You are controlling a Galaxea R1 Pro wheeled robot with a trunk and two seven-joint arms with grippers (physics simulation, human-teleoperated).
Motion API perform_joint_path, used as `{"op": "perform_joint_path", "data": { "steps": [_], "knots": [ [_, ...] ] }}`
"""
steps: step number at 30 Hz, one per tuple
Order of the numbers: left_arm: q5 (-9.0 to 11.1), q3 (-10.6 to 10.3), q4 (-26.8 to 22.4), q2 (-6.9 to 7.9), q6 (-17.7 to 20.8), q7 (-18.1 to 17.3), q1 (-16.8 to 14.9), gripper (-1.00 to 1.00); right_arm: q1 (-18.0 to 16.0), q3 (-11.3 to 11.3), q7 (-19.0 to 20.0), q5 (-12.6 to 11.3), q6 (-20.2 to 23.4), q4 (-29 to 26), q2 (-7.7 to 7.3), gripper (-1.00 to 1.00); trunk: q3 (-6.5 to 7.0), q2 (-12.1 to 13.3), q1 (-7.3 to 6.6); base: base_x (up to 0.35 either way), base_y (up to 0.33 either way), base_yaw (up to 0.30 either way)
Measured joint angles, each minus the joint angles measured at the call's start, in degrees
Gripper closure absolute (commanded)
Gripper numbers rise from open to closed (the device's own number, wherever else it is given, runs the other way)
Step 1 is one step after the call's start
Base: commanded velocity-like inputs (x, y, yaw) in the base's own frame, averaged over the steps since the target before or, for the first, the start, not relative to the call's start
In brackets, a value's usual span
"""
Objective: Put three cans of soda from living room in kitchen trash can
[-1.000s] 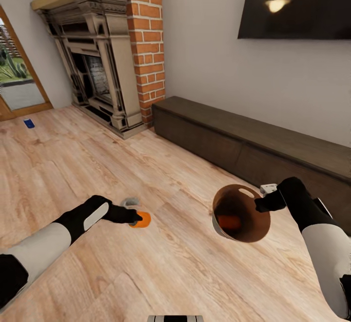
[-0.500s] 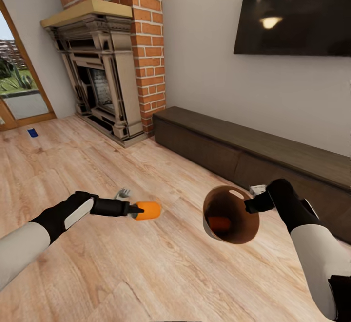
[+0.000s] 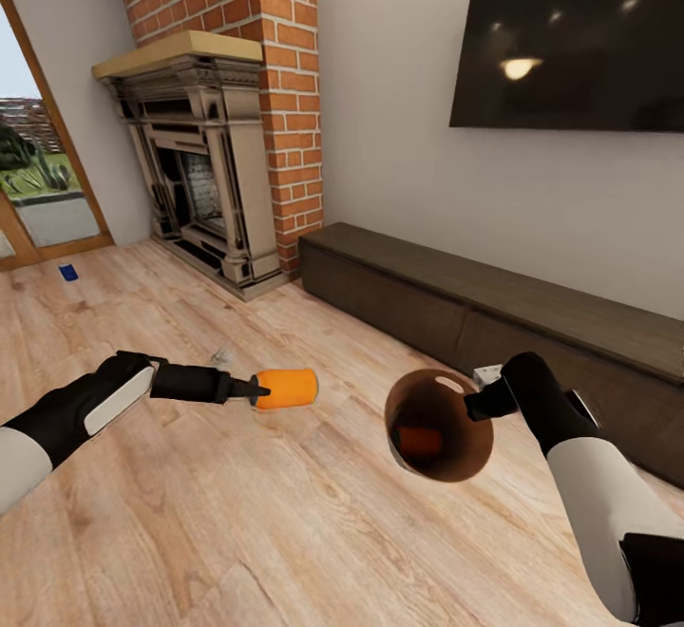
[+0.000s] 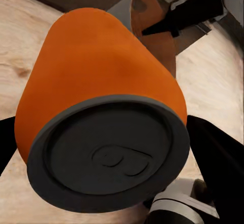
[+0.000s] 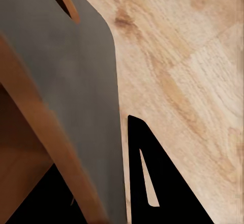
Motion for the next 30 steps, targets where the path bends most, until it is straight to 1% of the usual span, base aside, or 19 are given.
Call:
{"op": "perform_joint_path", "data": {
  "steps": [1,3,4,5,7,9,10,12,15,18,19,21,22,23,25,28,29,30],
  "knots": [
    [0.1,1.7,-0.28,-0.03,0.52,-0.4,-0.02,1.0,0.0,-0.02,-0.37,-0.17,0.1,0.04,0.46,1.0,0.0,0.0,0.0,0.0,0.0,0.0],
    [0.17,5.33,-1.22,-0.13,3.11,-0.82,0.04,1.0,-0.04,0.01,-0.79,-0.71,0.31,0.08,1.55,1.0,0.0,0.0,0.0,0.0,0.0,0.0],
    [0.22,6.68,-2.32,-0.19,4.38,-0.89,0.07,1.0,-0.05,0.01,-0.89,-1.03,0.46,0.09,2.07,1.0,0.0,0.0,0.0,0.0,0.0,0.0],
    [0.2,7.6,-3.54,-0.26,5.35,-0.86,0.1,1.0,-0.07,0.01,-0.95,-1.38,0.61,0.1,2.45,1.0,0.0,0.0,0.0,0.0,0.0,0.0],
    [0.06,8.56,-5.22,-0.33,7.28,-0.67,0.12,1.0,-0.08,0.02,-1.08,-0.97,0.53,0.1,3.15,1.0,0.0,0.0,0.0,0.0,0.0,0.0],
    [0.0,8.91,-6.27,-0.37,8.38,-0.51,0.14,1.0,-0.09,0.09,-1.23,-0.5,0.4,0.1,3.52,1.0,0.0,0.0,0.0,0.0,0.0,0.0],
    [0.04,9.06,-7.19,-0.51,8.99,-0.31,0.14,1.0,-0.09,0.29,-2.06,-0.24,0.31,0.1,4.07,1.0,0.0,0.0,0.0,0.0,0.0,0.0],
    [-0.01,9.1,-7.75,-0.99,9.24,0.46,0.16,1.0,-0.09,0.41,-3.57,-0.65,0.49,0.11,4.81,1.0,0.0,0.0,0.0,0.0,0.0,0.0],
    [-0.27,9.07,-8.18,-3.35,9.51,2.79,0.22,1.0,-0.09,0.51,-5.4,-0.7,0.59,0.17,6.1,1.0,0.0,0.0,0.0,0.0,0.0,0.0],
    [-0.47,8.99,-8.38,-4.5,9.57,3.46,0.28,1.0,-0.09,0.55,-5.78,-1.09,0.72,0.28,6.54,1.0,0.0,0.0,0.0,0.0,0.0,0.0],
    [-0.45,8.95,-8.61,-5.56,9.67,3.71,0.3,1.0,-0.09,0.59,-5.92,-0.87,0.65,0.32,6.75,1.0,0.0,0.0,0.0,0.0,0.0,0.0],
    [-0.64,8.91,-8.8,-6.42,9.58,4.3,0.34,1.0,-0.09,0.62,-6.03,-0.62,0.62,0.36,7.0,1.0,0.0,0.0,0.0,0.0,0.0,0.0],
    [-0.67,8.88,-9.01,-6.75,9.55,4.79,0.37,1.0,-0.09,0.63,-6.12,-0.18,0.54,0.4,7.42,1.0,0.0,0.0,0.0,0.0,0.0,0.0],
    [-0.67,8.83,-9.35,-6.95,9.56,5.19,0.38,1.0,-0.09,0.64,-6.17,-0.23,0.57,0.42,7.78,1.0,0.0,0.0,0.0,0.0,0.0,0.0],
    [-0.69,8.78,-10.0,-7.19,9.57,5.59,0.39,1.0,-0.09,0.71,-6.14,-1.3,0.93,0.44,8.22,1.0,0.0,0.0,0.0,0.0,0.0,0.0],
    [-0.7,8.74,-10.92,-7.65,9.59,6.16,0.42,1.0,-0.09,0.93,-6.21,-0.81,0.86,0.45,9.11,1.0,0.0,0.0,0.0,0.0,0.0,0.0],
    [-0.72,8.67,-11.19,-7.96,9.59,6.85,0.46,1.0,-0.09,1.27,-6.28,-0.15,0.72,0.43,9.6,1.0,0.0,0.0,0.0,0.0,0.0,0.0],
    [-0.77,8.65,-11.29,-8.08,9.57,7.28,0.52,1.0,-0.09,1.48,-6.28,-0.32,0.79,0.42,9.82,1.0,0.0,0.0,0.0,0.0,0.0,0.0]
  ]
}}
